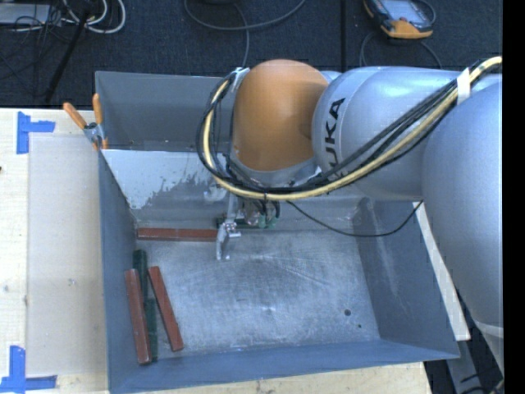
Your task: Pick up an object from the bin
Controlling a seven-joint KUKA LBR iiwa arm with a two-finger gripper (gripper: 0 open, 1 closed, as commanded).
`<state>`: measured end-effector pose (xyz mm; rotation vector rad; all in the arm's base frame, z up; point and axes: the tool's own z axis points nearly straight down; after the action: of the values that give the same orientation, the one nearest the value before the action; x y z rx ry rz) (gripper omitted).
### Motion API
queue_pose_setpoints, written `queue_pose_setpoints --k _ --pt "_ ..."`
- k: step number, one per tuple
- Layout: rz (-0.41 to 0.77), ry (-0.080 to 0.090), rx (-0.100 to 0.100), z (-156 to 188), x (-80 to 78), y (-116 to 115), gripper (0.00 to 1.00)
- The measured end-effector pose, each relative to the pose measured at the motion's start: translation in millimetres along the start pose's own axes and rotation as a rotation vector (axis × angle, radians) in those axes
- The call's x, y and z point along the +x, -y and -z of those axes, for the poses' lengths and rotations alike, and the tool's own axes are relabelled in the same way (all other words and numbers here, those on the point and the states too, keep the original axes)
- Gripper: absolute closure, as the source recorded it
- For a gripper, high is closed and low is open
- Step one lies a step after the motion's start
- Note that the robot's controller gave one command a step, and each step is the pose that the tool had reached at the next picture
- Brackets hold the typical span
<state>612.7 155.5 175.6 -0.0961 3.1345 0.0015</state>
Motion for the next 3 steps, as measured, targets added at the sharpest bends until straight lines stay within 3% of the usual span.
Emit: queue_pose_setpoints --k 1,2,3 --pt "-0.007 -0.011 0.002 -27.2 5.0 -14.0 0.0" --pt "0.021 -0.001 0.0 -42.6 -5.6 -16.3 0.0" --pt "0.079 0.003 -0.003 -98.5 -12.3 -28.3 1.0"
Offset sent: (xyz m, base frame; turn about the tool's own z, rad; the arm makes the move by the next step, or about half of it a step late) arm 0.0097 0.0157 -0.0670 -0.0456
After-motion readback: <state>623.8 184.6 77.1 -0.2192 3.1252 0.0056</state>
